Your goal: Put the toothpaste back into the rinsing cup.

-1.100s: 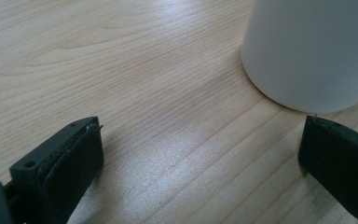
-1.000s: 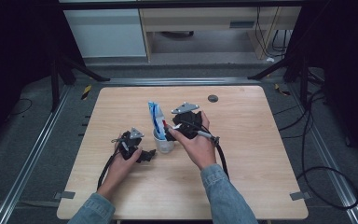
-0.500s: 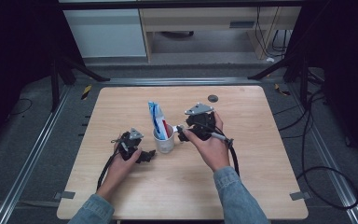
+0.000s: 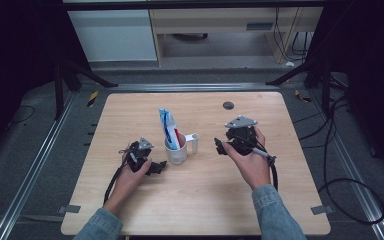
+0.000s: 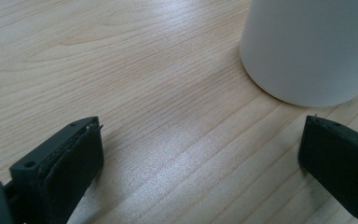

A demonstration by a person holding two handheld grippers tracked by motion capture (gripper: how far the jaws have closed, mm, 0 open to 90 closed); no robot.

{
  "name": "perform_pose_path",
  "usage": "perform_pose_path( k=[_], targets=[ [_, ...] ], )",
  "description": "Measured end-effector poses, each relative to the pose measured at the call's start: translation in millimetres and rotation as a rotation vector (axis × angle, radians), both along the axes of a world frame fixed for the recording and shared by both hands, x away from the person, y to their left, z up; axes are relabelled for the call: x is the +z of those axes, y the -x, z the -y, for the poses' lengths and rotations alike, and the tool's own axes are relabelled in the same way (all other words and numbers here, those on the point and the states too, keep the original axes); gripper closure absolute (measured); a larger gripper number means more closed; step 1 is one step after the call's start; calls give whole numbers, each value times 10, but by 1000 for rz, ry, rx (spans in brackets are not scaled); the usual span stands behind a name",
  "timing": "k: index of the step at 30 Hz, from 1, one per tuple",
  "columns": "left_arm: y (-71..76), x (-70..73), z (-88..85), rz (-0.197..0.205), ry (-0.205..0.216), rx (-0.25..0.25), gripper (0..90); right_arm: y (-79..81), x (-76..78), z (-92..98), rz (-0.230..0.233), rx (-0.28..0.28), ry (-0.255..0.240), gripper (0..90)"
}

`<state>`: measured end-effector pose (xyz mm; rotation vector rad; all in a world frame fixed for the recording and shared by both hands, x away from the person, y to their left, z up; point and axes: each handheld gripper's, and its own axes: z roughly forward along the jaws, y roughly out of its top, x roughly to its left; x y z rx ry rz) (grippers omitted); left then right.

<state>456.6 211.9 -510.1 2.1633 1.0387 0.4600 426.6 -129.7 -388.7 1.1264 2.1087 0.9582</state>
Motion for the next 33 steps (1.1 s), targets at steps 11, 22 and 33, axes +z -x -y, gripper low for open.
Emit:
perform_pose_path(
  k=[11, 22, 33],
  targets=[
    [0, 0, 0, 0, 0, 1, 0, 75, -169, 372, -34, -45, 66, 201],
    [0, 0, 0, 0, 0, 0, 0, 40, -449, 589, -77, -78, 93, 192],
    [0, 0, 0, 0, 0, 0, 0, -18, -817, 680, -150, -106, 80, 170]
  ],
)
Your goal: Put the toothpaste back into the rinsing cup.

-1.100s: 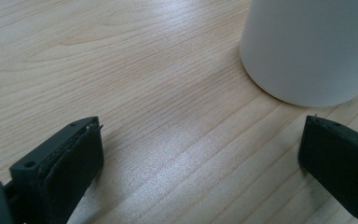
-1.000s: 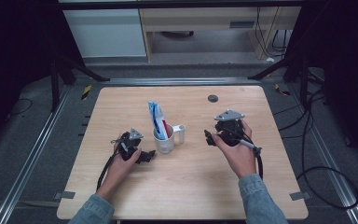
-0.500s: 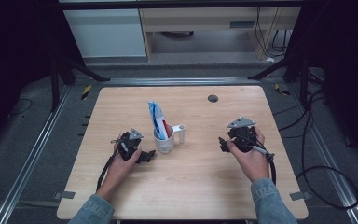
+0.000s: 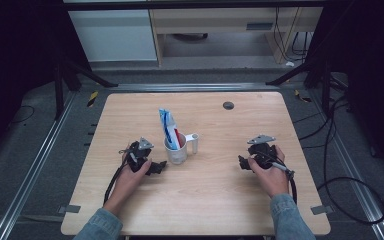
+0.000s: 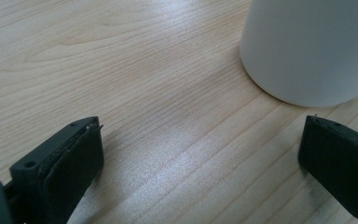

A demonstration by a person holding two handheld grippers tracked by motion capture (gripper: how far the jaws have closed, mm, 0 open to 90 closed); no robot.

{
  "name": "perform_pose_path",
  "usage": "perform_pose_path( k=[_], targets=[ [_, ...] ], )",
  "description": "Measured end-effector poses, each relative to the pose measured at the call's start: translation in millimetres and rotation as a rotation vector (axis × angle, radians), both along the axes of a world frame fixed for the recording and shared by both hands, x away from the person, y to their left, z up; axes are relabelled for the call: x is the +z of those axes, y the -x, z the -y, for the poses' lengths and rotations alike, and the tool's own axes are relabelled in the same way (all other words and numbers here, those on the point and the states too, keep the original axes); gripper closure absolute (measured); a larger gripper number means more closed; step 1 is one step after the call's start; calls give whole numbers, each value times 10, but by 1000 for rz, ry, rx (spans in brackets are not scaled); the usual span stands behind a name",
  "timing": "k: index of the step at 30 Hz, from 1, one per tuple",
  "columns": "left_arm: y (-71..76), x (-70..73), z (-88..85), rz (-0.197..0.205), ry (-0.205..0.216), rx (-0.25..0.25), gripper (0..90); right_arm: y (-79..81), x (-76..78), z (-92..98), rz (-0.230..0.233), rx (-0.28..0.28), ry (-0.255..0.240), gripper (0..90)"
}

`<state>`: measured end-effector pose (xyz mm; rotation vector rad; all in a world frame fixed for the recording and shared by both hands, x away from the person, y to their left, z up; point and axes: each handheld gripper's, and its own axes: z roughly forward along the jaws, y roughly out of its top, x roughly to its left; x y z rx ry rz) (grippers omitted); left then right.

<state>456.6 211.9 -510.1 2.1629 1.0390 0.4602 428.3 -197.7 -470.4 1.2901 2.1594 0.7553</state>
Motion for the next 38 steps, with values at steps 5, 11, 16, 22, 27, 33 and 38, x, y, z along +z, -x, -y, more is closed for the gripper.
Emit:
perform_pose_path(
  k=[5, 11, 16, 22, 27, 33, 38],
  targets=[
    [0, 0, 0, 0, 0, 0, 0, -45, -109, 29, -16, -14, -32, 154],
    [0, 0, 0, 0, 0, 0, 0, -156, -213, 132, -15, -75, -82, 140],
    [0, 0, 0, 0, 0, 0, 0, -222, -281, 131, -13, -103, -113, 120],
    [0, 0, 0, 0, 0, 0, 0, -287, -390, 157, -10, -147, -133, 87],
    [0, 0, 0, 0, 0, 0, 0, -331, -428, 182, 17, -186, -154, 58],
    [3, 0, 0, 0, 0, 1, 0, -342, -436, 207, 2, -236, -148, 2],
    [6, 0, -1, 0, -1, 0, 0, -336, -434, 197, 1, -273, -155, 2]
  ],
)
